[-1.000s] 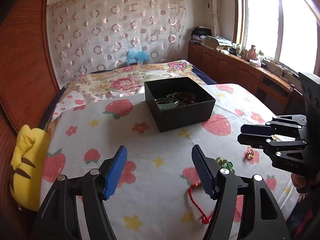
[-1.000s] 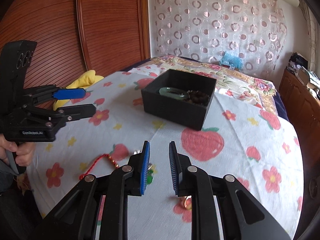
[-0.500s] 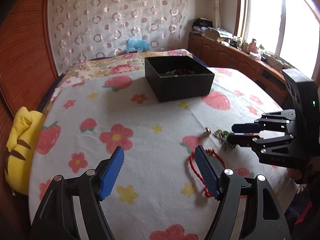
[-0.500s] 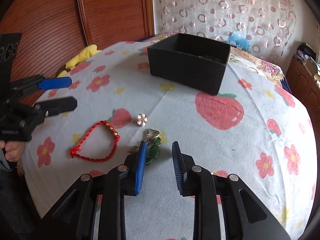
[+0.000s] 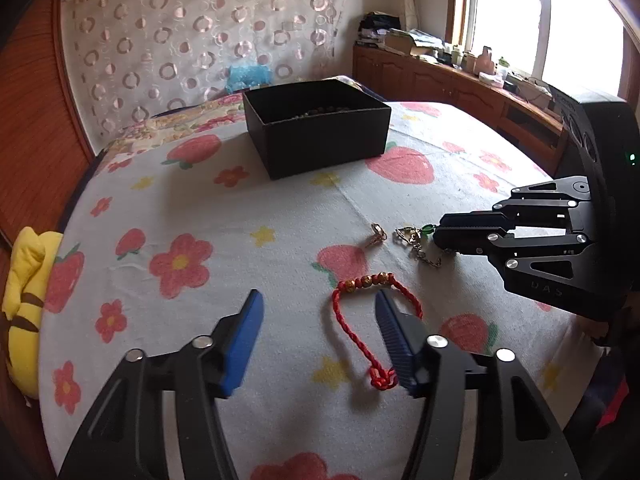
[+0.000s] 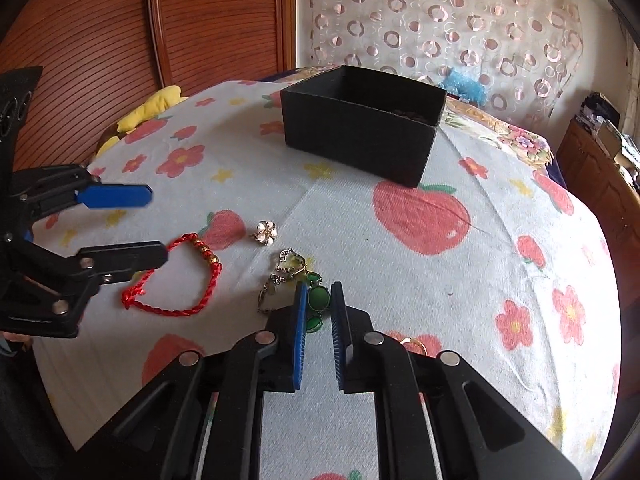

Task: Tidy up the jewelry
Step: 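Grasp the red string bracelet with the left tool while the right tool grasps the green pendant earring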

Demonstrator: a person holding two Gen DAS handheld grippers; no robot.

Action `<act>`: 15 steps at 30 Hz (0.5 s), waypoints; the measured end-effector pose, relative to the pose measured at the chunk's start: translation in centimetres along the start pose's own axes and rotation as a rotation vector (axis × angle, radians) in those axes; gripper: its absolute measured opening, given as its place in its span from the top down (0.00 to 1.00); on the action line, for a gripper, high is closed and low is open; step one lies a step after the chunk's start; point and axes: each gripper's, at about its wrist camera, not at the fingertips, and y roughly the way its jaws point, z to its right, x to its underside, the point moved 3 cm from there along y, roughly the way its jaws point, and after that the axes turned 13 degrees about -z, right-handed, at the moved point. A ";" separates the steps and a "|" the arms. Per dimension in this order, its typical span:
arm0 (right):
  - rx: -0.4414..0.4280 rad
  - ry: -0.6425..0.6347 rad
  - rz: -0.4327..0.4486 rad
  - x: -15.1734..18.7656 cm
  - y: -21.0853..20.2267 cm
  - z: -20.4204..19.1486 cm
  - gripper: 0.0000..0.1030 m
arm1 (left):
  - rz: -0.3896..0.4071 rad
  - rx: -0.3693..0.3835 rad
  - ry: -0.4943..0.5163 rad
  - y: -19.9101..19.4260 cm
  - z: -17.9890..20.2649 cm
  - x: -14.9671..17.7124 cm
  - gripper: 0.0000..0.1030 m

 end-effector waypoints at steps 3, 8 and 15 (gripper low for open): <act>-0.009 0.005 0.000 -0.1 0.1 0.0 0.87 | -0.020 0.011 0.002 0.6 0.1 -0.3 0.64; -0.015 0.008 0.001 0.0 0.1 0.1 0.87 | -0.042 0.020 0.008 1.4 0.4 -0.6 0.78; -0.016 0.008 0.001 0.0 0.1 0.1 0.87 | -0.031 0.022 0.018 1.2 0.5 -0.4 0.97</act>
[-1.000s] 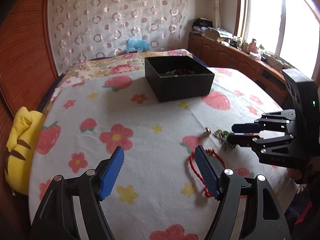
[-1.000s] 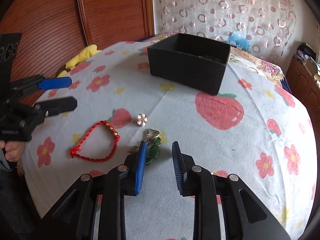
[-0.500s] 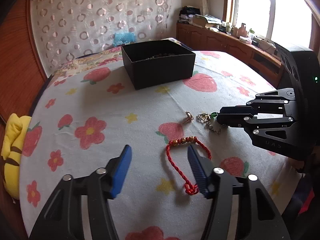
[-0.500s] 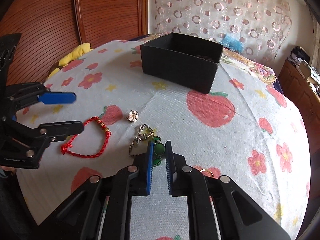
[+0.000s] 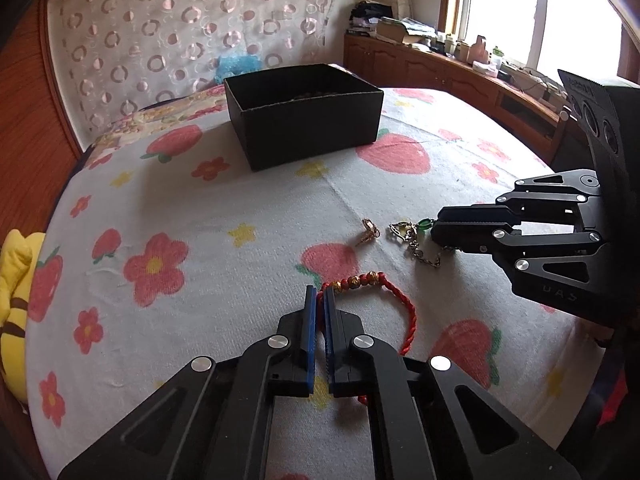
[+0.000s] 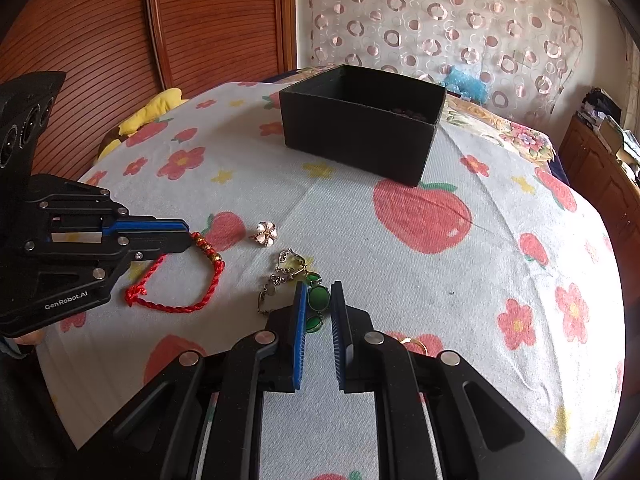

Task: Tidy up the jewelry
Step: 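Grasp the red string bracelet with the left tool while the right tool grasps the green pendant earring, then carry the red bracelet and green pendant over the black box with both tools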

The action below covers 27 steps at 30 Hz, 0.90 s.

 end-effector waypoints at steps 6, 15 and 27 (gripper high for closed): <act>-0.001 -0.003 0.000 0.0 0.0 0.0 0.87 | 0.081 -0.012 -0.041 -2.3 -1.1 -0.4 0.98; 0.005 -0.018 0.094 -2.9 -4.1 0.7 0.87 | 0.192 -0.043 -0.073 -6.4 -2.9 -2.5 0.98; 0.091 -0.044 0.186 -8.6 -8.5 2.9 0.87 | 0.280 -0.073 -0.070 -9.1 -3.9 -5.5 0.98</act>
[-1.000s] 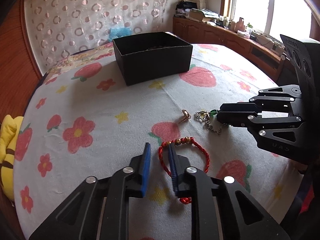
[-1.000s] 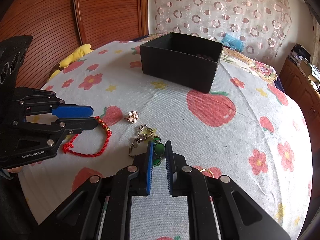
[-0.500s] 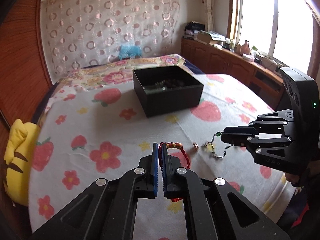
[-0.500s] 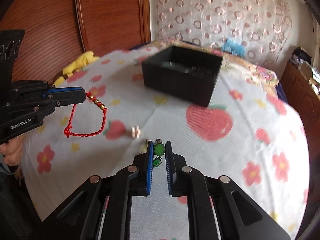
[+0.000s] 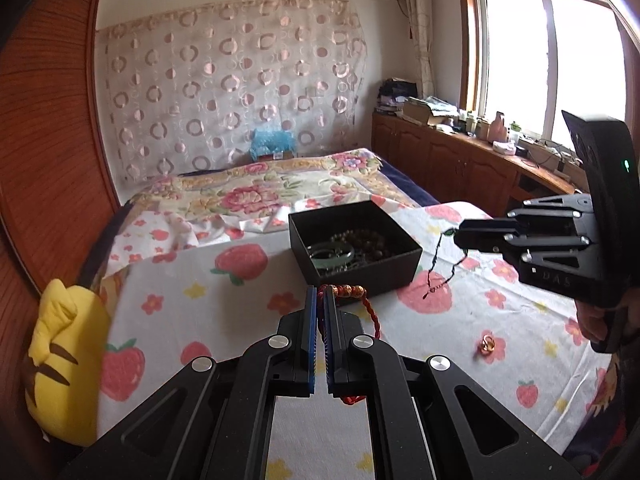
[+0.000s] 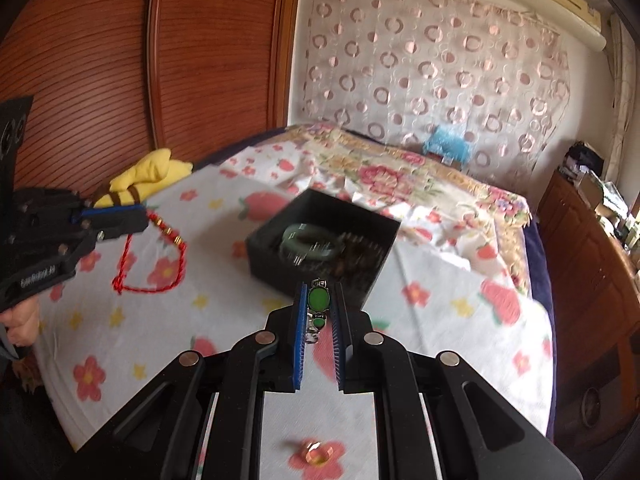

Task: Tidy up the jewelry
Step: 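Carry the red bracelet and green pendant over the black box with both tools, then open both tools to drop the items into the box and withdraw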

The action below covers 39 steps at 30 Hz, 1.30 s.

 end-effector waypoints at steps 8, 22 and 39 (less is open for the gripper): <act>0.025 0.034 0.026 -3.8 0.8 2.4 0.87 | 0.033 -0.012 0.016 0.2 -0.2 -1.9 0.98; -0.073 0.152 -0.048 -5.2 7.2 5.4 0.87 | 0.030 -0.024 -0.013 2.8 -1.1 -4.8 0.98; -0.096 0.182 -0.009 -2.8 4.9 6.9 0.66 | -0.003 -0.029 0.007 6.8 0.4 -7.8 0.98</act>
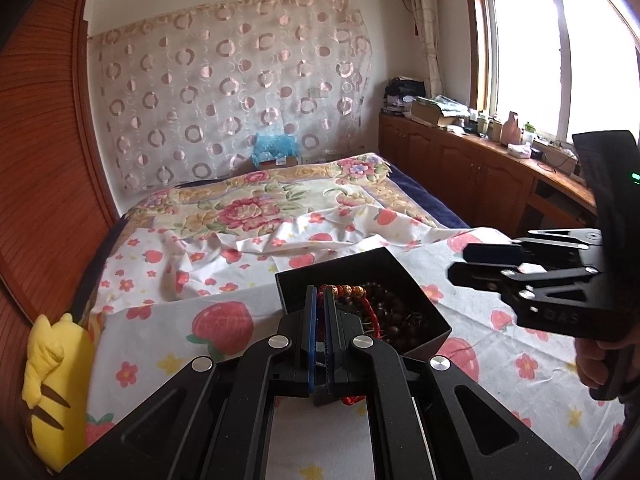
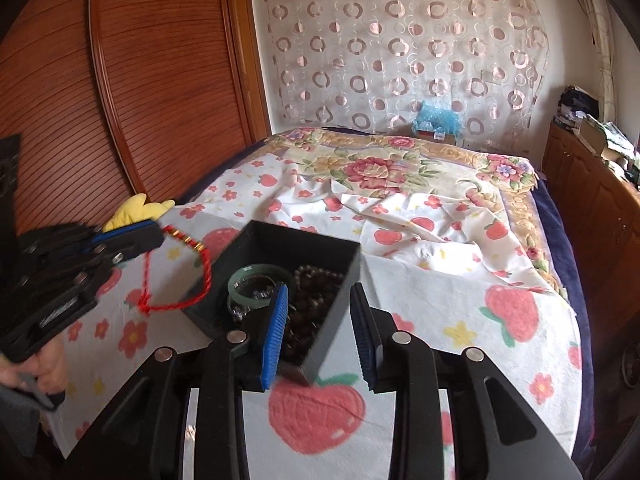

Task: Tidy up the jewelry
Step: 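Open both tools to drop the items into the box and withdraw, then grasp the small rose-gold ring with the left tool while the right tool grasps the gold ring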

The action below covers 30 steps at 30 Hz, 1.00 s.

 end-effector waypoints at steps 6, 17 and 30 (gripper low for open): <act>0.017 -0.005 -0.007 2.7 -0.9 0.9 0.66 | -0.033 0.005 0.002 2.2 0.8 -0.7 0.98; 0.007 -0.012 -0.035 8.0 -1.4 1.2 0.66 | -0.085 0.009 0.023 3.4 2.5 0.0 0.81; -0.012 -0.074 -0.086 13.6 -2.3 -2.3 0.66 | -0.104 0.068 0.076 0.6 4.0 5.0 0.68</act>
